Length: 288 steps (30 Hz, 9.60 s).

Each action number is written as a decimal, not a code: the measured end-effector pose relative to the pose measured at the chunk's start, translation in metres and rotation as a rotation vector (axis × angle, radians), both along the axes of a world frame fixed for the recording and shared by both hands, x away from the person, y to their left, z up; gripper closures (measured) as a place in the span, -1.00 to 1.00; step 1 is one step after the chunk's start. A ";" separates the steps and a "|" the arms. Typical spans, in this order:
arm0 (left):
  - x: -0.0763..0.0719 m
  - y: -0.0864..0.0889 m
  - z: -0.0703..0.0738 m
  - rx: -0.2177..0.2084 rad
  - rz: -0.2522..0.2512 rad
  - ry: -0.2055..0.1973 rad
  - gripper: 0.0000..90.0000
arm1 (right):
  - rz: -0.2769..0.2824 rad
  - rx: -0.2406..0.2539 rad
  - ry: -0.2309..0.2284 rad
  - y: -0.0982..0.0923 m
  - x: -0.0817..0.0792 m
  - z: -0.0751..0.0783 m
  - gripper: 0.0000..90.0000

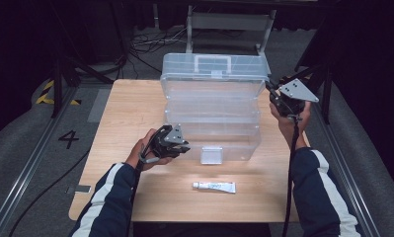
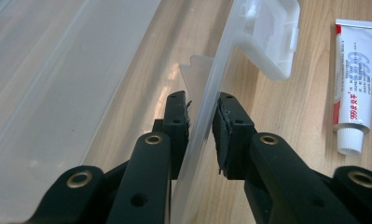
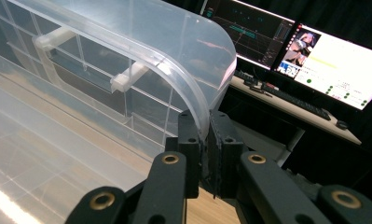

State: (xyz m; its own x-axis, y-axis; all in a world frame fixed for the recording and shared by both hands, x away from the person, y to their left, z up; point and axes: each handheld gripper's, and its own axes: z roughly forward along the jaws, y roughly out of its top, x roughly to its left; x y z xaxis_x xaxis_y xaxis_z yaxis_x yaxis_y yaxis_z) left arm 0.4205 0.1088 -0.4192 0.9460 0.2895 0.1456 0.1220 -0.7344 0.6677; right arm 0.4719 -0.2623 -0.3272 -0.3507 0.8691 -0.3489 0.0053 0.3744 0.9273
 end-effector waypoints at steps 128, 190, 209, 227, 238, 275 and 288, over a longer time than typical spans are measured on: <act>-0.008 0.010 -0.002 -0.028 -0.044 0.034 0.77 | -0.039 0.094 0.371 0.009 0.135 0.028 0.87; -0.010 0.014 -0.005 -0.059 -0.051 0.056 0.74 | -0.060 0.081 0.596 0.003 0.212 -0.020 0.96; -0.010 0.014 -0.005 -0.057 -0.054 0.053 0.75 | -0.027 0.044 0.554 -0.006 0.186 -0.001 0.97; -0.010 0.014 -0.005 -0.056 -0.053 0.051 0.75 | 0.043 0.021 0.482 -0.015 0.132 0.018 0.98; -0.010 0.014 -0.006 -0.058 -0.049 0.053 0.74 | 0.124 0.011 0.447 -0.014 0.096 0.028 0.97; -0.010 0.013 -0.005 -0.052 -0.038 0.061 0.73 | 0.374 -0.039 0.427 -0.027 -0.038 0.006 0.81; -0.010 0.013 -0.005 -0.048 -0.034 0.062 0.73 | 0.463 -0.075 0.471 -0.018 -0.080 -0.018 0.68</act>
